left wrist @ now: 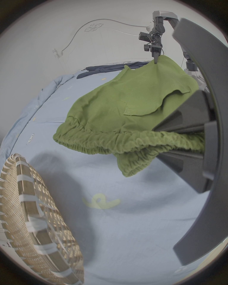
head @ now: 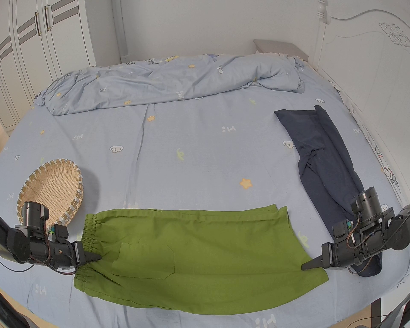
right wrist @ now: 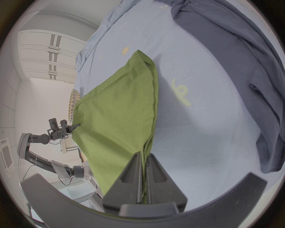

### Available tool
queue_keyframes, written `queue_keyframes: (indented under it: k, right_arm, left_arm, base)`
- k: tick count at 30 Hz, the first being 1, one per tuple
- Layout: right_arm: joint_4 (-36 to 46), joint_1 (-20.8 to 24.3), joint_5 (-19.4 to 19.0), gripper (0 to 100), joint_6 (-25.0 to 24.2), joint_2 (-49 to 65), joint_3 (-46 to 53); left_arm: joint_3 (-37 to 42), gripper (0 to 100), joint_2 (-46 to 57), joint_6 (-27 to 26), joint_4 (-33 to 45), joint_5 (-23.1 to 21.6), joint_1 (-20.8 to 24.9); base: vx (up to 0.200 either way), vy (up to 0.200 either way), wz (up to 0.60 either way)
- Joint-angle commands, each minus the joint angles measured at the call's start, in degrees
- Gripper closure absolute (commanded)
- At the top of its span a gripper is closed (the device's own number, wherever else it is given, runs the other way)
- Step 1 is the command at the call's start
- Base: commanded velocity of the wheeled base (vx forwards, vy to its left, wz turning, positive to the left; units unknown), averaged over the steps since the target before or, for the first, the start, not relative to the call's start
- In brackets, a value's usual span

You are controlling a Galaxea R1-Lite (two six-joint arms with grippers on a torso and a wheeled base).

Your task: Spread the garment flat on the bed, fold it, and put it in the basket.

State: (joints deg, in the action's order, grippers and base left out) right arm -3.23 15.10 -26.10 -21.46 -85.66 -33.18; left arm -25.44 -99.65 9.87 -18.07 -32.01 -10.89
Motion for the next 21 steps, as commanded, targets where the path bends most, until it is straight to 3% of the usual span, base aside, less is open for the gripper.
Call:
queue_keyframes:
  k: [1, 2, 3, 15, 19, 21]
  right_arm:
    - [-1.5, 1.2, -0.1, 100, 0.1, -1.3, 2.7]
    - [-1.5, 1.2, -0.1, 100, 0.1, -1.3, 2.7]
    - [-1.5, 1.2, -0.1, 0, 0.1, -1.3, 2.7]
    - [-4.9, 1.2, 1.2, 0, 0.2, -0.9, 3.3]
    - [-4.6, 1.8, 7.1, 0, 0.3, 1.3, -0.9]
    - [-4.2, 2.6, 9.3, 0, 0.2, 1.5, -3.0]
  left_arm:
    - [1.3, 100, 1.0, -0.1, 0.0, -0.2, -0.6]
    - [1.3, 100, 1.0, -0.1, 0.0, -0.2, -0.6]
    - [1.3, 100, 1.0, -0.1, 0.0, -0.2, -0.6]
    - [2.5, 100, 10.6, -2.1, 0.8, 0.0, -0.3]
    - [1.7, 100, 15.1, -5.9, 3.5, 0.1, -4.7]
    - [0.9, 100, 14.7, -11.5, 5.8, 0.1, -8.3]
  base:
    - [0.0, 0.0, 0.0]
    - [0.0, 0.0, 0.0]
    - [0.0, 0.0, 0.0]
    - [0.0, 0.0, 0.0]
    - [0.0, 0.0, 0.0]
    - [0.0, 0.0, 0.0]
